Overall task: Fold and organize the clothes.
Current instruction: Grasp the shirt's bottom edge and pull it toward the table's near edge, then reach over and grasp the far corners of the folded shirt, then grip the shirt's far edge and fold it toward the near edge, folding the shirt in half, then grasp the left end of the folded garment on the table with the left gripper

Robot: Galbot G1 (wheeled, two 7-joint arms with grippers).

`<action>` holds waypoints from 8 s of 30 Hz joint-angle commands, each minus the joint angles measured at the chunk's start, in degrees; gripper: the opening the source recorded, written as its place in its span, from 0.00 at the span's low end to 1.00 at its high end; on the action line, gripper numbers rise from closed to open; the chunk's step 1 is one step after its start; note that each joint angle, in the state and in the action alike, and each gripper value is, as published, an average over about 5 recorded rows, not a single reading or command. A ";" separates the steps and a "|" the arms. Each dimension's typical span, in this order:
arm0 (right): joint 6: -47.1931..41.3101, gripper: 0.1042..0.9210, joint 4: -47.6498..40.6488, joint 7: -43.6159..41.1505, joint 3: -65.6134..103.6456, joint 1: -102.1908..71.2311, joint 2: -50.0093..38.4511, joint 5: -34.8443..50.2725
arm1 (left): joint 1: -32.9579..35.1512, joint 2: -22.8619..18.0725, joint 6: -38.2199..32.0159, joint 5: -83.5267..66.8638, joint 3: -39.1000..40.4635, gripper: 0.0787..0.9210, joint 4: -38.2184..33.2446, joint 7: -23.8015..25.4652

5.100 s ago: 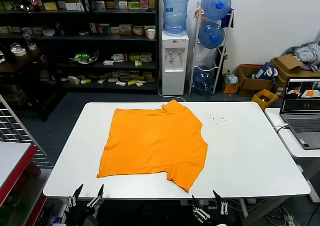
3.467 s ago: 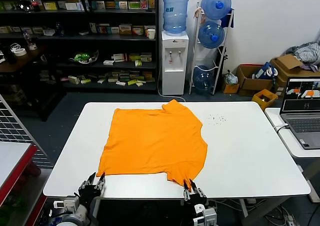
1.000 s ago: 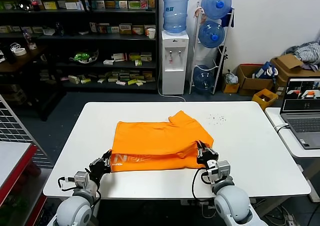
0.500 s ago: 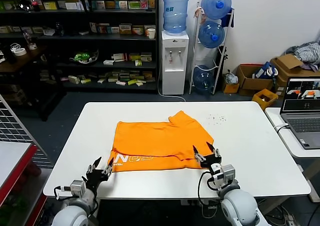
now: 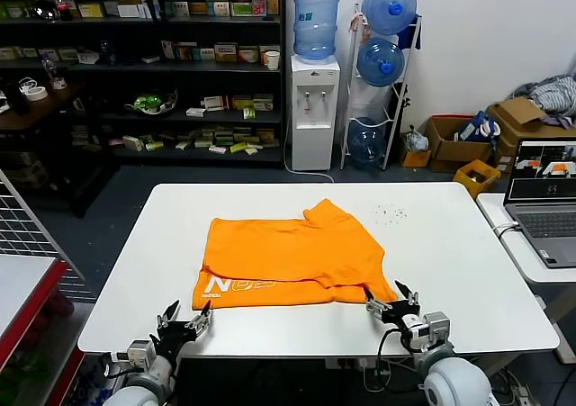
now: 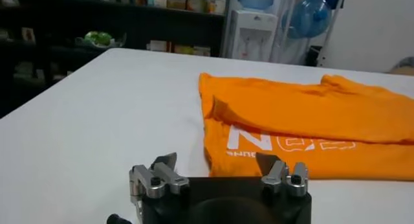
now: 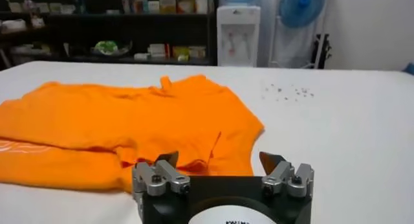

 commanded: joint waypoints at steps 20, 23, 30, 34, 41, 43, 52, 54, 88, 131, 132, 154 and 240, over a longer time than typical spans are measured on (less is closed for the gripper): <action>-4.33 0.74 -2.89 1.56 -0.50 2.71 1.11 4.62 | -2.90 1.27 1.74 -1.83 1.86 0.72 1.35 -0.44; -4.26 0.63 -2.93 1.64 -0.70 2.89 1.21 4.61 | -2.81 1.35 1.81 -1.81 1.94 0.63 1.30 -0.44; -3.90 0.39 -2.30 1.65 -0.62 2.44 0.98 4.41 | -2.65 1.33 1.72 -1.69 2.07 0.38 1.29 -0.36; -3.68 0.24 -1.95 1.78 -0.46 2.10 0.90 4.49 | -2.62 1.21 1.65 -1.60 2.21 0.25 1.34 -0.49; -1.10 0.03 0.21 2.14 0.18 0.68 0.54 5.24 | -2.20 1.31 1.32 -1.69 1.93 0.03 -0.01 -1.11; -0.45 0.02 1.79 2.68 0.62 -0.46 0.18 6.14 | -1.71 1.52 1.23 -1.93 1.68 0.02 -1.24 -1.57; -1.18 0.02 12.33 5.21 5.08 -12.27 -3.30 8.70 | 4.53 4.97 1.47 -5.73 -0.54 0.01 -8.07 -3.97; -1.74 0.02 13.90 5.73 6.30 -15.32 -3.53 8.78 | 6.38 5.56 1.43 -6.28 -0.78 0.01 -8.83 -4.67; -5.13 0.68 16.11 7.85 4.65 1.08 -8.64 10.55 | 0.13 9.53 4.78 -8.38 -2.99 0.59 -14.87 -5.74; -12.72 0.88 -42.46 4.70 -20.47 46.89 11.34 6.36 | -40.44 5.69 13.53 -15.45 21.61 0.88 26.05 1.71; -12.78 0.87 -42.51 4.68 -20.48 46.88 11.38 6.38 | -40.43 5.65 13.54 -15.42 21.67 0.88 26.09 1.69; -11.23 0.17 -39.87 4.70 -20.48 45.65 10.67 6.62 | -39.97 4.96 13.38 -15.27 22.06 0.34 25.86 1.31; -15.34 0.60 20.00 11.94 3.83 -9.56 -9.19 16.89 | -3.87 9.06 7.59 -8.12 7.28 0.58 -5.58 -6.06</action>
